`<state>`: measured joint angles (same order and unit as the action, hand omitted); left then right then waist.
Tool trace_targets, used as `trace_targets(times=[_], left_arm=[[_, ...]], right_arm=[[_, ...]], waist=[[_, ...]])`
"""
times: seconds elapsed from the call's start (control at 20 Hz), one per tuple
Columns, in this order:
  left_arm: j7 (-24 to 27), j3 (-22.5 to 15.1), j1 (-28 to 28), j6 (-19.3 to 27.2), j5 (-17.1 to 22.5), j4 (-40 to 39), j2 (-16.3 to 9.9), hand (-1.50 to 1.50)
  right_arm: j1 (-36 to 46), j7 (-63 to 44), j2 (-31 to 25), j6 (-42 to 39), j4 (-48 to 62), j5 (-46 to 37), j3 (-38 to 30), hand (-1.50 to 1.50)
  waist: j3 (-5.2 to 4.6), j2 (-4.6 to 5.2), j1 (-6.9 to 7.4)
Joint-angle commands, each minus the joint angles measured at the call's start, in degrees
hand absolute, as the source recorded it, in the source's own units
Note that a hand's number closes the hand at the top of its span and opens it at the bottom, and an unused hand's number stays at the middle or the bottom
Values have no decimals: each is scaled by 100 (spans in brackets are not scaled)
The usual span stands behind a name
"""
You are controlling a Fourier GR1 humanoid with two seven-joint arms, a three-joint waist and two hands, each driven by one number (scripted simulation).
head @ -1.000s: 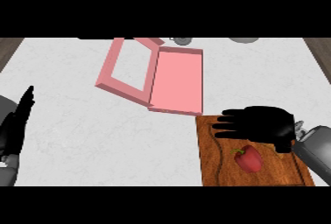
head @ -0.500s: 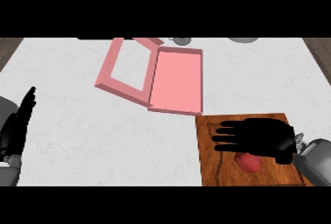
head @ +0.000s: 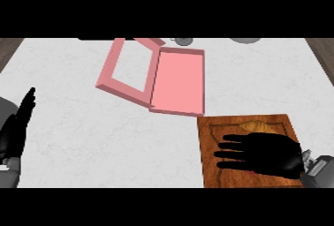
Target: Pick the bell pepper from the cutting board and place it in the cardboard box
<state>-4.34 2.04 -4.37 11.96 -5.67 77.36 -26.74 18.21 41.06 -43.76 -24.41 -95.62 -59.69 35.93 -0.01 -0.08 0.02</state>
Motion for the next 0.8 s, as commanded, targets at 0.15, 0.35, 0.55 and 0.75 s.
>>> trace_targets(times=[0.15,0.35,0.55,0.75], left_arm=[[12,207,-155,-234,-80,-90,35,0],[13,83,-76,-93,-294,-129,365,0],[-341,255,92,-313,-212,454,127,0],[50,333,38,-198,-338,70,289,0]], right_arm=[[-167,-215,260,-471,4,-671,-42,-150],[-318,-357,745,-84,521,-1164,107,-150],[-305,-41,1008,883,714,-1186,-170,150],[-113,284,1310,1535,1300,-1248,-480,150]], waist=[[0,6,8],[1,9,8],[5,7,42],[4,18,37]])
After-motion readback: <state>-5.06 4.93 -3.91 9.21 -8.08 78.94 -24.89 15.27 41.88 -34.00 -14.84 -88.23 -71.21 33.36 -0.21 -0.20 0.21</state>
